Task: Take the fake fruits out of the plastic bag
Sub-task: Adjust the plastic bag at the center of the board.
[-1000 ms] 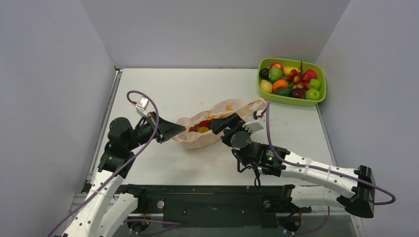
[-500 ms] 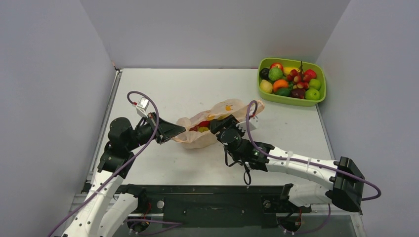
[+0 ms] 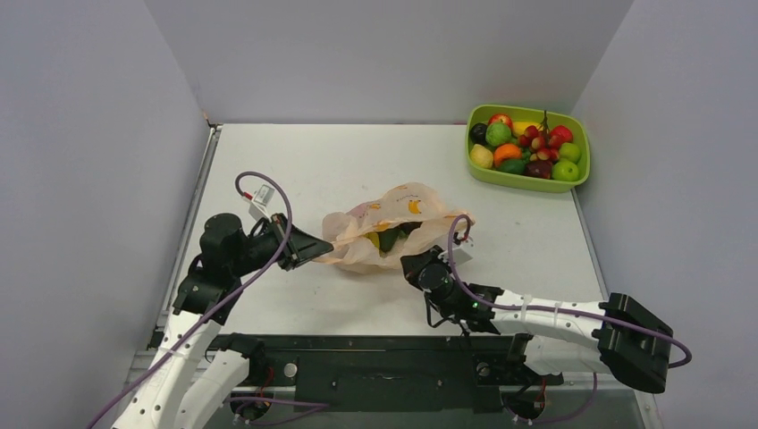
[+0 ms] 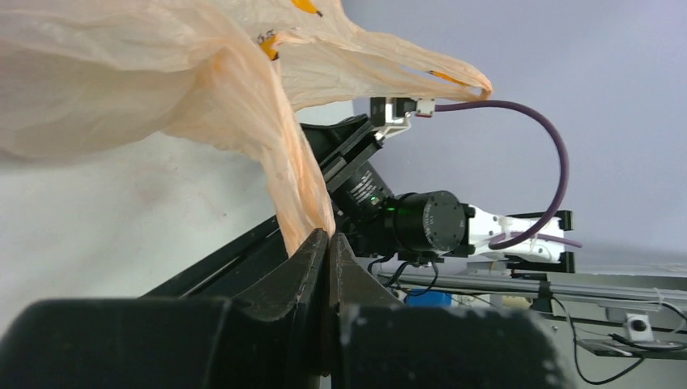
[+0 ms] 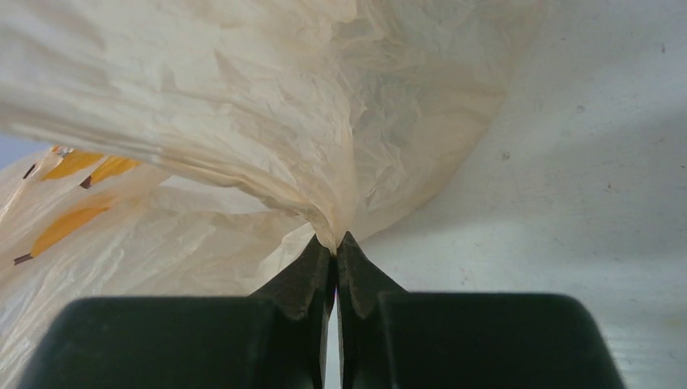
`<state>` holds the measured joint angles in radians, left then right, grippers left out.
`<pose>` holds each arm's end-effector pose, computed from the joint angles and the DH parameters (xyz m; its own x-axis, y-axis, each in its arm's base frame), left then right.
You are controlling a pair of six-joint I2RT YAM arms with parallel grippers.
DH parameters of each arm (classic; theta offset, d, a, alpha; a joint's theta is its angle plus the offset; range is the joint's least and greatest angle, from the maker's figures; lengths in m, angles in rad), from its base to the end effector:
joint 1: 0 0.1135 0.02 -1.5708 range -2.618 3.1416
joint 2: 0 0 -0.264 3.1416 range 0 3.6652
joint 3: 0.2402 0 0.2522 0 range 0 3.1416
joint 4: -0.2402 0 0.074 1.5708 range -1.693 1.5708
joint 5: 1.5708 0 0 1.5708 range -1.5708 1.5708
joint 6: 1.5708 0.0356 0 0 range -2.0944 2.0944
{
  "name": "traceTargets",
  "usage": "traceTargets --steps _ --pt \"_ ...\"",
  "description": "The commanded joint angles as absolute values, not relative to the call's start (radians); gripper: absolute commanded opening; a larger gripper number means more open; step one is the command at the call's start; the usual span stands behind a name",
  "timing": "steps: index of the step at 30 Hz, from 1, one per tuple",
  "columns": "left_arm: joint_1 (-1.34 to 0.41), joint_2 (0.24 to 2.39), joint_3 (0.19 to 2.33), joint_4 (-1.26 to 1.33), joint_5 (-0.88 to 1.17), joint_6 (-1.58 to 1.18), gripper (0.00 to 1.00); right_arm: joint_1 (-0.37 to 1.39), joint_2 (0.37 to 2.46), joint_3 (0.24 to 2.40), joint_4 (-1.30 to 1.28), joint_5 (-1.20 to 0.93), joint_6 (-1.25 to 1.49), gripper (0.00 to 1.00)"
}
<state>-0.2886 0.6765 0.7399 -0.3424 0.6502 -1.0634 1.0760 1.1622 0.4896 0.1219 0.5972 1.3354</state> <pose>0.1407 -0.0643 0.3260 -0.8139 -0.4841 -0.3214 0.1504 0.3588 -0.9212 0.1279 0.1949 0.1960 -0.5443 0.6845 -0.4849 0.1250 0.6378 0.7600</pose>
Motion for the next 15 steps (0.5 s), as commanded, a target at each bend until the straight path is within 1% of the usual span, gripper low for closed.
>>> traceTargets --steps 1,4,5,6,7,8,9,10,11,15 --pt "-0.288 0.623 0.788 -0.448 0.636 -0.935 0.00 1.079 1.096 0.371 0.174 0.625 1.256 0.00" --pt "-0.288 0.621 0.822 -0.516 0.639 -0.800 0.01 1.090 1.062 0.342 0.184 0.629 1.247 0.00" --pt "-0.288 0.630 0.843 -0.582 0.624 -0.767 0.08 1.090 1.058 0.337 0.175 0.632 1.249 0.00" --pt "-0.288 0.654 0.896 -0.613 0.619 -0.702 0.11 1.090 1.050 0.337 0.171 0.635 1.249 0.00" --pt "-0.288 0.669 0.923 -0.677 0.612 -0.672 0.19 1.091 1.047 0.337 0.167 0.636 1.247 0.00" --pt "-0.290 0.703 0.987 -0.707 0.607 -0.615 0.23 1.091 1.048 0.337 0.171 0.635 1.241 0.00" --pt "-0.290 0.719 1.054 -0.754 0.591 -0.592 0.30 1.090 1.049 0.336 0.177 0.634 1.236 0.00" --pt "-0.294 0.753 1.086 -0.775 0.581 -0.545 0.33 1.090 1.059 0.333 0.187 0.629 1.235 0.00" --pt "-0.297 0.772 1.160 -0.811 0.560 -0.525 0.39 1.091 1.066 0.332 0.190 0.626 1.240 0.00" --pt "-0.324 0.919 1.388 -0.885 0.520 -0.401 0.48 1.092 1.106 0.333 0.214 0.583 1.251 0.00"
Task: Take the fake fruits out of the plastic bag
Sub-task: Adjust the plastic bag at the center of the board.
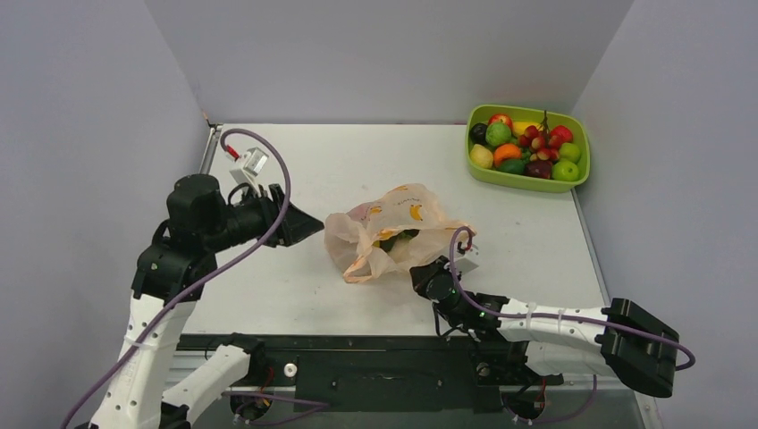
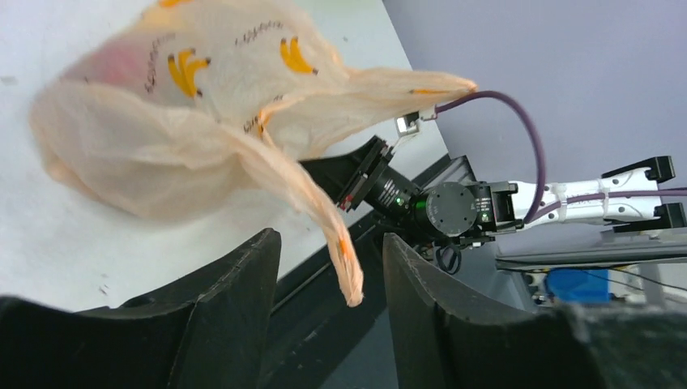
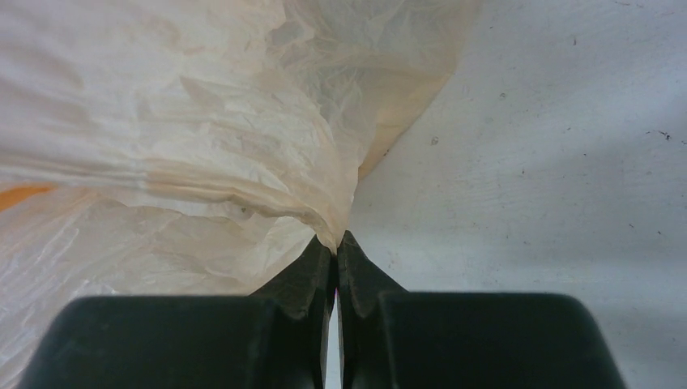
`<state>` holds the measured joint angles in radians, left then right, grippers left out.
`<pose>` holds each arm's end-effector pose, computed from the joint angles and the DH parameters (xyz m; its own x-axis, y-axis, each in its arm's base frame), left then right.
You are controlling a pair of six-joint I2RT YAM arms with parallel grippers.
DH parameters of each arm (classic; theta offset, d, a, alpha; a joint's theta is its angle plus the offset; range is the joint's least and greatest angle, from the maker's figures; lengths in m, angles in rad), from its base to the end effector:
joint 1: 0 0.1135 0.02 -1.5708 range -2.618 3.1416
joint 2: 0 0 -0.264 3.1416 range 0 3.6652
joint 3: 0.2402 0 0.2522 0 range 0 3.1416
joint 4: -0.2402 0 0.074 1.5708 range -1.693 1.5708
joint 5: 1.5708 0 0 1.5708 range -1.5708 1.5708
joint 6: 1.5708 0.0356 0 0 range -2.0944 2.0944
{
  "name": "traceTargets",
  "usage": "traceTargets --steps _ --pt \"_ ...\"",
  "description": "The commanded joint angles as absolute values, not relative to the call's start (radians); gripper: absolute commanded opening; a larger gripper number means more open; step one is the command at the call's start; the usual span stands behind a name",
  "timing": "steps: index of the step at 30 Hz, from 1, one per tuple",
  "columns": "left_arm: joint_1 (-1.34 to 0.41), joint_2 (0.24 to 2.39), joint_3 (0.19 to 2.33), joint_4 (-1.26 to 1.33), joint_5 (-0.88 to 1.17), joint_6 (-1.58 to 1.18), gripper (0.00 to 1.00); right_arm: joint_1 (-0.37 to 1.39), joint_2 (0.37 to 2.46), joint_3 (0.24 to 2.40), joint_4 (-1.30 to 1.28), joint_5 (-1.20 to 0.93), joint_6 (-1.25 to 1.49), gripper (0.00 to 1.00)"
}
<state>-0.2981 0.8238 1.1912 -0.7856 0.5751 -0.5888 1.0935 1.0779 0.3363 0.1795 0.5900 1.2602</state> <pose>0.1306 -0.0604 0.4090 -0.7236 -0.2652 -0.6373 0.3845 0.6119 -0.6912 0.1113 0.1720 0.1696 -0.5717 0.6169 -0.5409 0.0736 0.6952 0.7150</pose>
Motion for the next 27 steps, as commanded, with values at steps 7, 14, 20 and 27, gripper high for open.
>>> traceTargets --steps 7,14,20,27 --pt "-0.601 1.130 1.521 -0.870 0.237 -0.307 0.50 1.099 1.142 0.328 0.263 0.549 1.260 0.00" --pt "-0.857 1.453 1.640 -0.880 -0.030 -0.159 0.52 1.101 1.097 0.335 0.229 0.557 1.253 0.00" --pt "-0.920 1.665 1.702 -0.915 -0.156 -0.092 0.52 1.100 1.019 0.308 0.189 0.580 1.259 0.00" --pt "-1.005 1.711 1.570 -0.810 -0.365 -0.100 0.56 1.094 0.949 0.290 0.160 0.601 1.260 0.00"
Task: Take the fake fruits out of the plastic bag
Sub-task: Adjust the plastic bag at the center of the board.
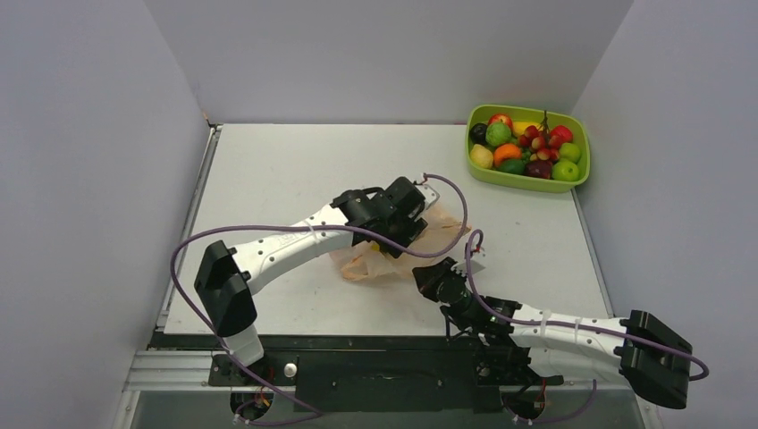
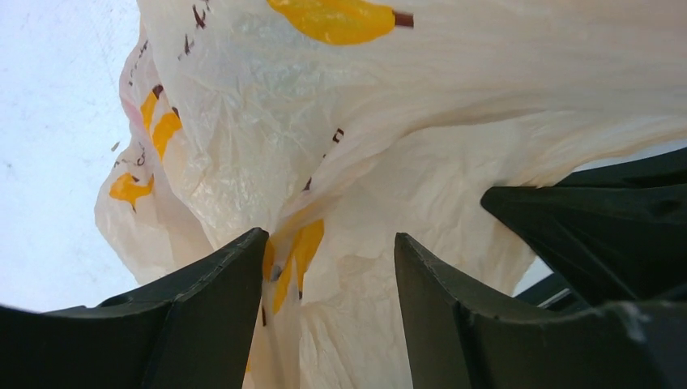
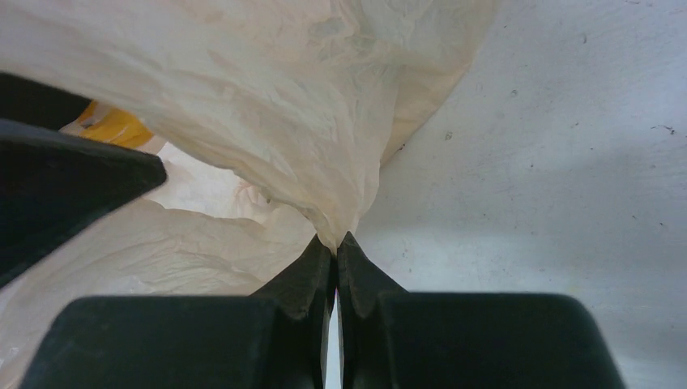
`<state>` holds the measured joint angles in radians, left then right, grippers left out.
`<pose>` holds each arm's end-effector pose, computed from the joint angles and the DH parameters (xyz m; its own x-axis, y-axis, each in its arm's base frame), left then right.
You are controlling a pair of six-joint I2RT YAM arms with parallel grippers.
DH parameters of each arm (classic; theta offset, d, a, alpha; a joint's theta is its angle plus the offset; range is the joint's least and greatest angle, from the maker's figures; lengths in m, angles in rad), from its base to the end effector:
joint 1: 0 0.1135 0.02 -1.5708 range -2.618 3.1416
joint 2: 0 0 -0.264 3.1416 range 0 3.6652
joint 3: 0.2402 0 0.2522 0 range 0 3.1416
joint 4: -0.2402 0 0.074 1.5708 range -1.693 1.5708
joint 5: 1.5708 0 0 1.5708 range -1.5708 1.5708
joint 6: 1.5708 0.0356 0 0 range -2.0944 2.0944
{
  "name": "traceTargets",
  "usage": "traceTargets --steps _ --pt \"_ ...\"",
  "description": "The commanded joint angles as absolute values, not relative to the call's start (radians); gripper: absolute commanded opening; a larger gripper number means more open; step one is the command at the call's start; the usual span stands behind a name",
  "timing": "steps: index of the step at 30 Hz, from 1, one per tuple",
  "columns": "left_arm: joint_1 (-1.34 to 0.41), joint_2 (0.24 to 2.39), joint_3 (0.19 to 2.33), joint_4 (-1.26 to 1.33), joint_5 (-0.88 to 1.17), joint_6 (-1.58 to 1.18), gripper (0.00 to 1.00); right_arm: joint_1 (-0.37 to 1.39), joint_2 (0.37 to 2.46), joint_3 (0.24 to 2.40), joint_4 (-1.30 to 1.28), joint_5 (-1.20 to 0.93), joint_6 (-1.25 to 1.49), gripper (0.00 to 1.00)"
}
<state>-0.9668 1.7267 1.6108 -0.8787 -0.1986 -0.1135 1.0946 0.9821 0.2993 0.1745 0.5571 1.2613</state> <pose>0.2162 -0.3010 0.3142 -0.5576 0.6127 -0.5601 0.6871 0.7193 0.1027 0.1049 0.1623 0.1743 -0.5848 0.6299 -0.5112 0.0472 0.6555 0.7537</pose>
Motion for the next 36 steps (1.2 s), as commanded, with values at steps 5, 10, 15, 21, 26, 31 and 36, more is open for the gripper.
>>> traceTargets --steps 5,10,15,21,26,31,36 --pt "-1.012 1.720 1.535 -0.769 -0.557 -0.162 0.54 1.093 0.932 0.287 0.144 0.597 1.256 0.00" --pt "-0.985 1.765 1.584 -0.771 -0.651 -0.182 0.10 1.097 0.934 0.265 0.156 0.584 1.258 0.00" --pt "-0.884 1.772 1.700 -0.767 -0.633 -0.178 0.00 1.134 0.958 0.235 0.178 0.562 1.256 0.00" --pt "-0.718 1.752 1.843 -0.785 -0.500 -0.180 0.00 1.233 1.007 0.151 0.223 0.606 1.312 0.00" --pt "-0.659 1.737 1.865 -0.776 -0.261 -0.132 0.00 1.259 1.084 0.125 0.288 0.595 1.329 0.00" --pt "-0.686 1.720 1.799 -0.803 -0.084 -0.150 0.00 1.258 1.012 0.208 0.165 0.625 1.228 0.00" --pt "-0.688 1.629 1.694 -0.835 -0.070 -0.201 0.31 1.259 0.856 0.246 0.053 0.653 1.072 0.28"
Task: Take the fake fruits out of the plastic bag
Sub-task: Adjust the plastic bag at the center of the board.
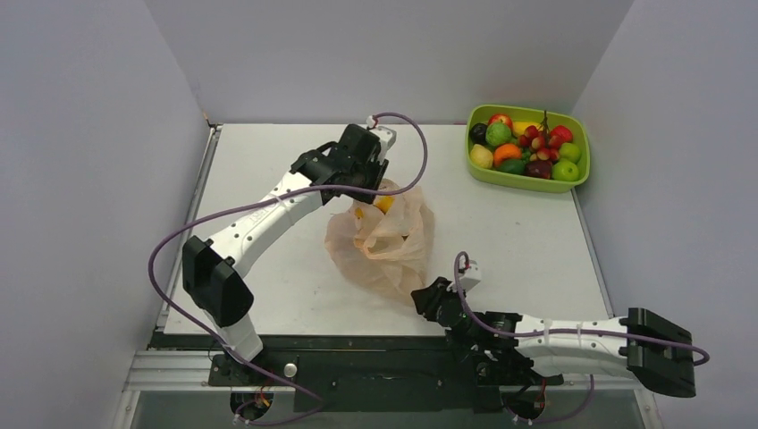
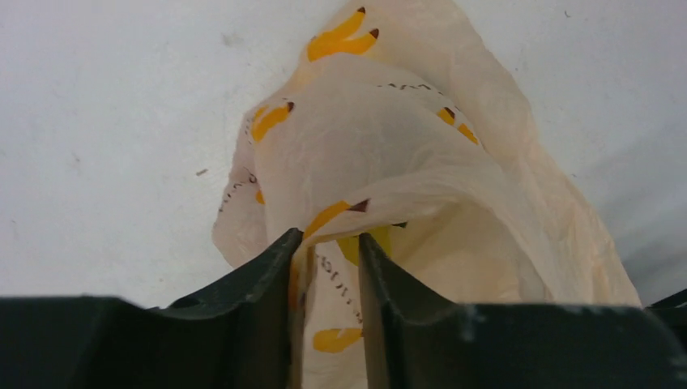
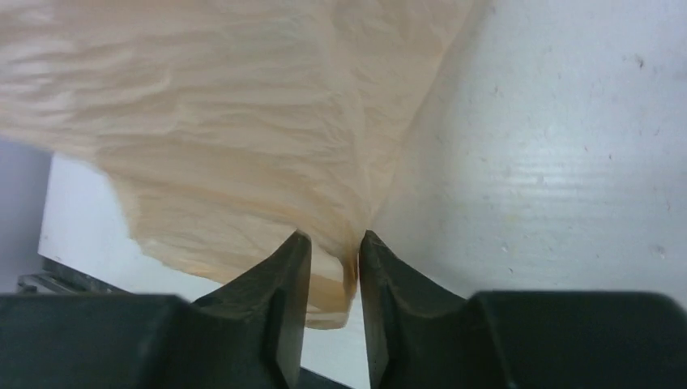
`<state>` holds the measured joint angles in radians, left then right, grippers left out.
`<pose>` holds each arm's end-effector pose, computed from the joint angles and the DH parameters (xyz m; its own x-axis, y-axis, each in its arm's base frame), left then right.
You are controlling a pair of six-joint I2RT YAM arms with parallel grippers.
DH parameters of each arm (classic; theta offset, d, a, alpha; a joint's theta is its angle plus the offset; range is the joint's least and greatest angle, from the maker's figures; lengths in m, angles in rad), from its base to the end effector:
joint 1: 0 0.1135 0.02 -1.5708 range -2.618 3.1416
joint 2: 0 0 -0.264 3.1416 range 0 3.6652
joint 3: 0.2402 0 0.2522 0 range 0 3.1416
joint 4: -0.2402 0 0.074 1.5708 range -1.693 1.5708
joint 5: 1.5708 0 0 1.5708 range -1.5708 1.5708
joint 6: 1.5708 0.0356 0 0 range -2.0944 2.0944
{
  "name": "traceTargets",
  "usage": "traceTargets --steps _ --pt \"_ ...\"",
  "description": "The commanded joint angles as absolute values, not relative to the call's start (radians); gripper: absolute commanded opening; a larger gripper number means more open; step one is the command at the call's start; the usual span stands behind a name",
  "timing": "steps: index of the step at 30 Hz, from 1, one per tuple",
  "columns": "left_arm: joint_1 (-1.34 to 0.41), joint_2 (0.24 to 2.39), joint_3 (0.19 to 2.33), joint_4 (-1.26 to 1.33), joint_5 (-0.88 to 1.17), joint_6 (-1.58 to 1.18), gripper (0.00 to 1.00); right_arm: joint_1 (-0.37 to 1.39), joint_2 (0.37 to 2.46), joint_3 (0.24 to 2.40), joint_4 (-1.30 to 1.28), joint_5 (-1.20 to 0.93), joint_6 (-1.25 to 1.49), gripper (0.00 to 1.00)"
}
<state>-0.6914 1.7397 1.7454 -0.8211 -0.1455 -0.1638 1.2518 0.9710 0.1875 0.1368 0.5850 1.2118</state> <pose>0.2990 -0.2408 0.3556 -0.6437 0.3234 -0.6936 0.4554 0.8902 -0.0077 0.0719 0.1549 0.1386 -0.6782 0.4356 -0.5919 -0.0526 0.7746 0.6303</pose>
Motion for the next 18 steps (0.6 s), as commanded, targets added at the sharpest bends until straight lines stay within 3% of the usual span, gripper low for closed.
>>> traceTargets --steps 1,5,7,12,18 --pt "-0.687 1.579 1.680 -0.828 -0.064 -0.220 0.36 1.259 0.802 0.259 -0.008 0.660 1.052 0.33" --pt "-0.647 1.424 1.616 -0.812 0.036 -0.284 0.42 1.260 0.635 0.303 -0.148 0.663 0.918 0.67" --pt "-0.628 1.350 1.583 -0.801 0.085 -0.313 0.43 1.259 0.565 0.328 -0.184 0.634 0.821 0.76" --pt "-0.584 1.144 1.411 -0.744 0.187 -0.417 0.47 1.263 0.522 0.474 -0.289 0.589 0.604 0.82" --pt "-0.569 0.902 1.138 -0.644 0.234 -0.556 0.49 1.300 0.664 0.662 -0.273 0.497 0.464 0.84"
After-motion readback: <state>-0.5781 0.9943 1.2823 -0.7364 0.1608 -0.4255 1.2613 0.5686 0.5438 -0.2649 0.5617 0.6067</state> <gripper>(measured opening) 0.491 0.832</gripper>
